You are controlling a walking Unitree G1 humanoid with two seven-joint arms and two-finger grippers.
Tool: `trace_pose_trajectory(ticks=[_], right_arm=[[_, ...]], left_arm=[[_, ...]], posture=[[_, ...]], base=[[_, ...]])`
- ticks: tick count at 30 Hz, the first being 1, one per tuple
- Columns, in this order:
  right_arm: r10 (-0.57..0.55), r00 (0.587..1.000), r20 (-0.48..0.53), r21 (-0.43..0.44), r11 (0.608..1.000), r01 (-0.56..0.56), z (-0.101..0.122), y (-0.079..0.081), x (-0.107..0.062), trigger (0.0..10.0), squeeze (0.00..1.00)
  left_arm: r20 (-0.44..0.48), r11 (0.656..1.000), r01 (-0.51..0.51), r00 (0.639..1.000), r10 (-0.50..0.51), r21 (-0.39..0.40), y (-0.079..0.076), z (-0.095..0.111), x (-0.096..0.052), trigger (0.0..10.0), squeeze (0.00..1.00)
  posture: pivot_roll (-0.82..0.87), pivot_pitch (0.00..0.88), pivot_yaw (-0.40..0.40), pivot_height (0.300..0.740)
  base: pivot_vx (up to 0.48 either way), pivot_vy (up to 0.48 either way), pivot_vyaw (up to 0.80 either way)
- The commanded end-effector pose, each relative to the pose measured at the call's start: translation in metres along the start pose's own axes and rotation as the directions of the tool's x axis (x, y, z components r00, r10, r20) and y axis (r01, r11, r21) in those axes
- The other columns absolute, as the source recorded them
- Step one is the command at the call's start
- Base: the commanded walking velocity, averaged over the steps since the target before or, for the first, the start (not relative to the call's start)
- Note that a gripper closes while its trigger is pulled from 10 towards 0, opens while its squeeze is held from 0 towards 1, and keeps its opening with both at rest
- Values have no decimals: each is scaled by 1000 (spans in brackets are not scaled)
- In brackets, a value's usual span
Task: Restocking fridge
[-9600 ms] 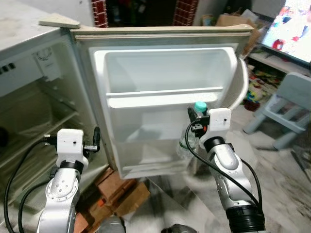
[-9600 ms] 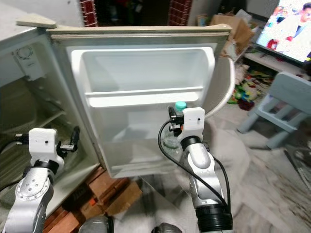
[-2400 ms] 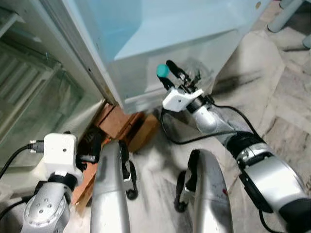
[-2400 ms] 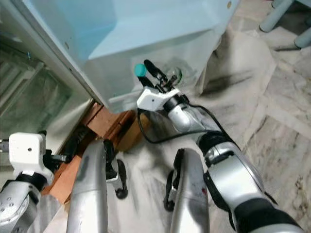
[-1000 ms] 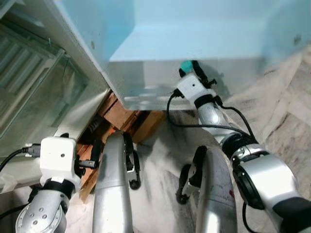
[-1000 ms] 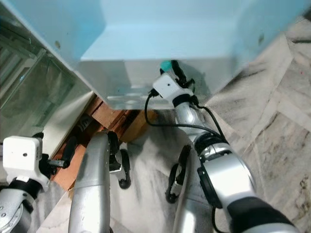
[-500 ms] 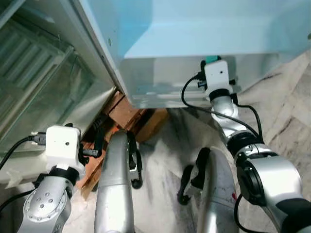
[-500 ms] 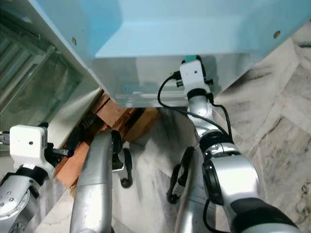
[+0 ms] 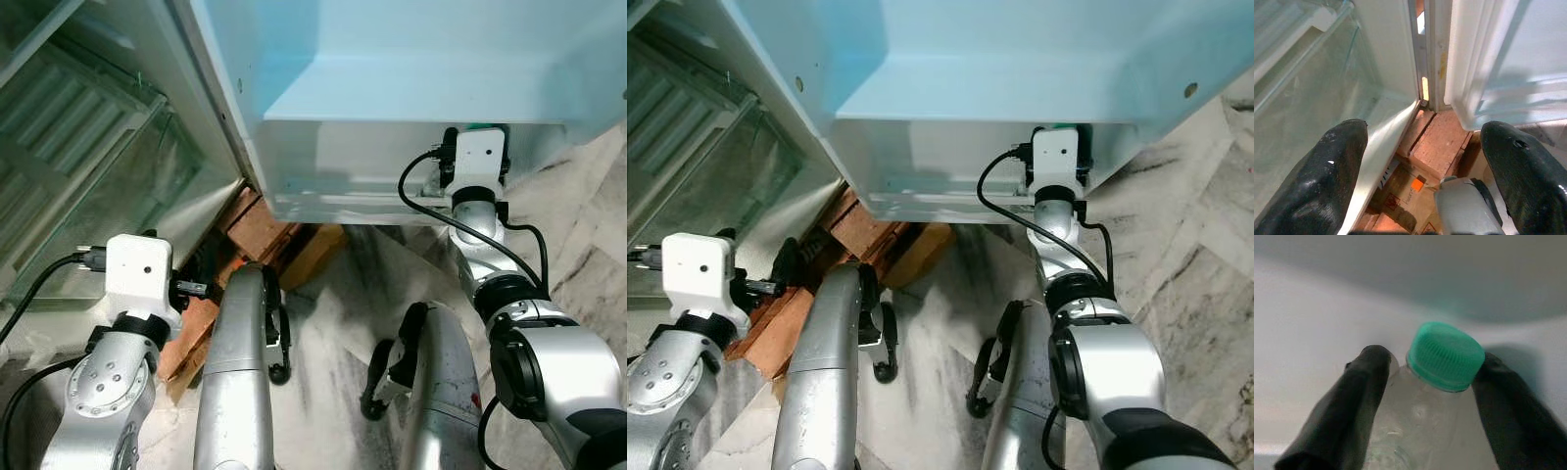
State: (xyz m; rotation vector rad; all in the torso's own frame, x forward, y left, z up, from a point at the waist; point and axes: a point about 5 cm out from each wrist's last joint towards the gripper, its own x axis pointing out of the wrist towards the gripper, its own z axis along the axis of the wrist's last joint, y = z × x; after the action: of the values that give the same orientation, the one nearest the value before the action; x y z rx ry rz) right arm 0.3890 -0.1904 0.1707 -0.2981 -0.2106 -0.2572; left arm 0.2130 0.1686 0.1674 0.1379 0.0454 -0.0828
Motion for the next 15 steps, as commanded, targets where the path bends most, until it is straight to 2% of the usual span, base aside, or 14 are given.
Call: trace_pose_trajectory(ticks=[1,15], right_arm=[[-46,998,-37,14,999,47,-6,-12,0,10000,1000],[17,1000,-4,72,997,-17,5,-2,1,10000,1000]], left_arm=[[-20,1000,3,1000,-3,1,0,-6,1,10000,0],[36,1000,29,999,-29,5,-3,-5,27,10000,0]], posture=[[237,346,27,585],[201,241,37,585]], base=[[0,0,0],[0,0,0]])
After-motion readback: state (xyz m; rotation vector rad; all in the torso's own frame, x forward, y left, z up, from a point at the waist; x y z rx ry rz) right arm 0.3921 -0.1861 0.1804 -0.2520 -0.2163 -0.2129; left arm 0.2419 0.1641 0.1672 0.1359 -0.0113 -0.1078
